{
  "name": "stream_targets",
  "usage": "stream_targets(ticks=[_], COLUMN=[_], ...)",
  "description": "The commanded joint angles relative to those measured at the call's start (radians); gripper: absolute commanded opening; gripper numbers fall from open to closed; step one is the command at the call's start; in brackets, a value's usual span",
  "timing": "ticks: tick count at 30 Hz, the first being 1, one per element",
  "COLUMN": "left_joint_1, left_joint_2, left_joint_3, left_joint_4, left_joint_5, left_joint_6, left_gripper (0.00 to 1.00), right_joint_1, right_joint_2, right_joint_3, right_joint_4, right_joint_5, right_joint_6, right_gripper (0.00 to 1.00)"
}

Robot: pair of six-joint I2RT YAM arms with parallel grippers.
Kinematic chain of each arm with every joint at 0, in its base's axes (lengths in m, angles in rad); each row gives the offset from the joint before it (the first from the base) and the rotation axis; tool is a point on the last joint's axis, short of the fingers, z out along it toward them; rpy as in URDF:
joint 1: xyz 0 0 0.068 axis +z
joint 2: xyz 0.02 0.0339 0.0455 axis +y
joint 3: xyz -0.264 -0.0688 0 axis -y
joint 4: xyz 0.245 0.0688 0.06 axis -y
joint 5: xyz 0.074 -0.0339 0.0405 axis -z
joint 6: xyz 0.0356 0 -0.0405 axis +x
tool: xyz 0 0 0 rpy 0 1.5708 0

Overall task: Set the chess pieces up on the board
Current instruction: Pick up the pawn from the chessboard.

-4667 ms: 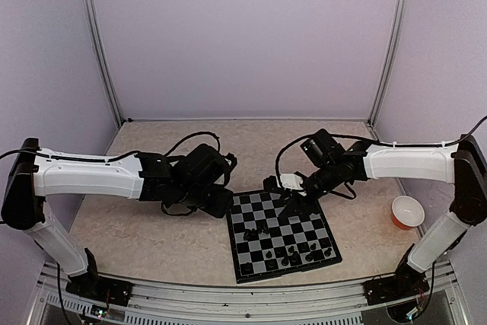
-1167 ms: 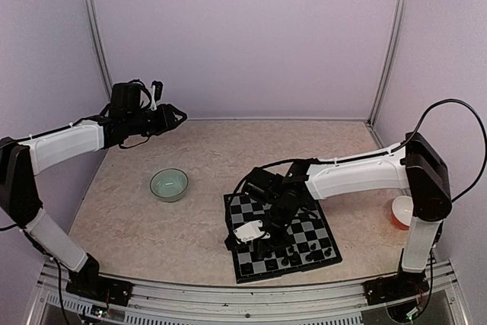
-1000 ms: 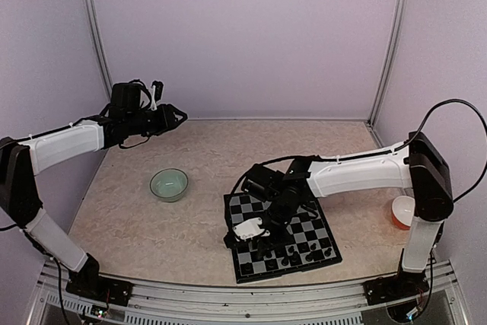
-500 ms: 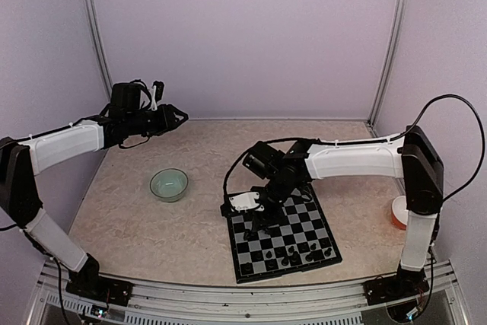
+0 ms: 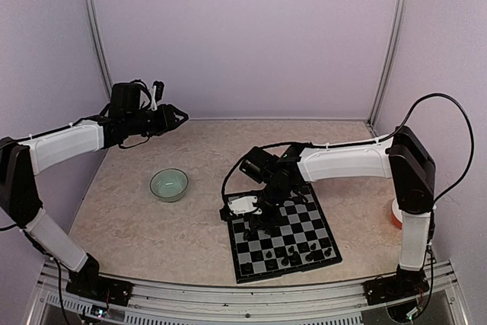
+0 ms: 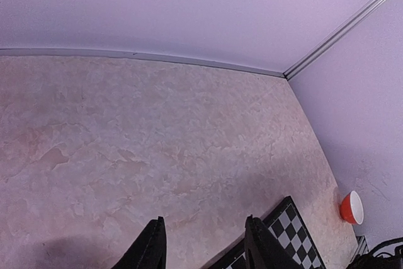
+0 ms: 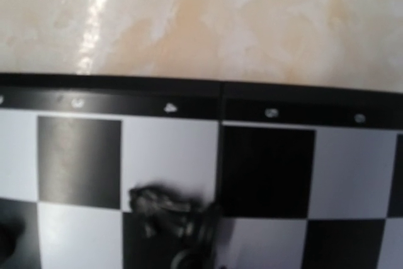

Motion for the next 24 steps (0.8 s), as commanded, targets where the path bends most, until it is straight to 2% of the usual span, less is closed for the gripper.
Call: stream_targets(ticks=[1,5,12,24], left_joint_1=[0.008,0.008,0.007,0.008], left_joint_2=[0.007,0.009,0.008,0.012], left_joint_3=[0.010,0.011,0.010,0.013], left_joint_4=[0.022,0.022,0.022,0.021], left_joint_5=[0.016,0.017,0.017,0.020], left_joint_6=[-0.007,-0.007,-0.007,-0.007], left_gripper=[0.43,0.43,0.43,0.44], right_joint_1=[0.007,0.006,0.030,0.136], right_joint_2=[-0.002,-0.057,-0.120,-0.054], right_joint_3=[0.011,-0.015,-0.042,-0.007], right_joint_4=[-0.028,-0.034,-0.054,-0.100], right_joint_5=[-0.009,-0.007,-0.040,-0.087], right_joint_6=[0.000,-0.007,-0.018,-0.038], right_gripper=[0.06,0.02,0.00,0.01])
